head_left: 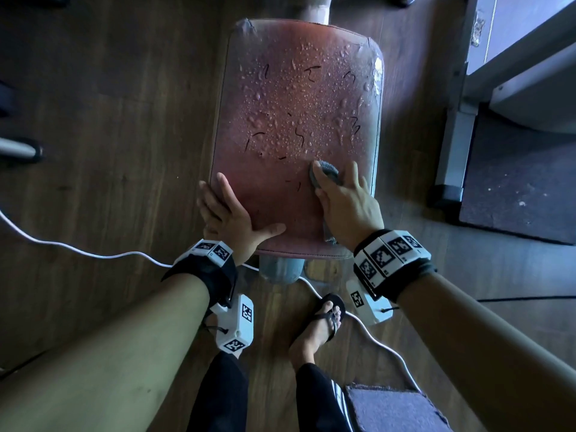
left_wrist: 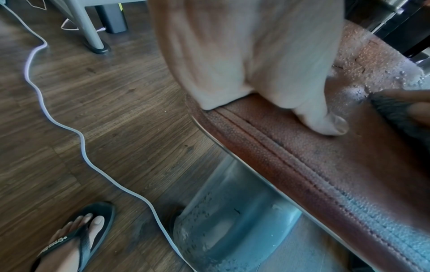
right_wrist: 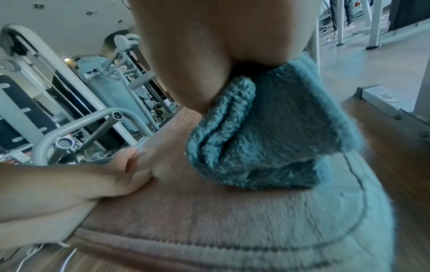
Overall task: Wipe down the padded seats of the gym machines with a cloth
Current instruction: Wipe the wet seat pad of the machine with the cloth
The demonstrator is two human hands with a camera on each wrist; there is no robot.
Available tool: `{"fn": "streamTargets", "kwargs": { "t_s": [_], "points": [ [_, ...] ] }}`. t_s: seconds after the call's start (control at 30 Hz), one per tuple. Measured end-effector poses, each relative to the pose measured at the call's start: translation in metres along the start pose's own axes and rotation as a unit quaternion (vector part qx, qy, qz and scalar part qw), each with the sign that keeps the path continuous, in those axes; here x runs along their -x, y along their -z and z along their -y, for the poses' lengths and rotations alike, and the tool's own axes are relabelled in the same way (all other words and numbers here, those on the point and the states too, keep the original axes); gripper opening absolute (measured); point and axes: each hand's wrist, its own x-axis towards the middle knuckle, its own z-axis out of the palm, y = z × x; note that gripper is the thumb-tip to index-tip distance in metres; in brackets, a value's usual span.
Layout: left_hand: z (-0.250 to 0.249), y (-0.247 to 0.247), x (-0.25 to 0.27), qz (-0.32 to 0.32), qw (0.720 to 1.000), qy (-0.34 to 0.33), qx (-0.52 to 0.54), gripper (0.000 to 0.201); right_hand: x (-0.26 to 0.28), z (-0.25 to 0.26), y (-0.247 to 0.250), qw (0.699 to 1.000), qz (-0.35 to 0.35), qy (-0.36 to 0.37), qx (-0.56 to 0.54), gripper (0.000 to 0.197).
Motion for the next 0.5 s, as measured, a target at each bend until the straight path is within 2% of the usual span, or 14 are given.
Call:
{"fn": "streamTargets", "kwargs": {
  "t_s": [0.2, 0.5],
  "points": [
    [0.001, 0.002, 0.000, 0.002, 1.000, -0.013, 0.024, 0.156, 0.028, -0.008, -0.001, 0.998, 0.033, 0.033, 0.035, 0.046],
    [-0.004, 0.000, 0.002, -0.025, 1.000, -0.001, 0.005, 0.152, 0.001, 0.000, 0.003, 0.999, 0.023, 0.006, 0.024, 0.047]
  ]
}}
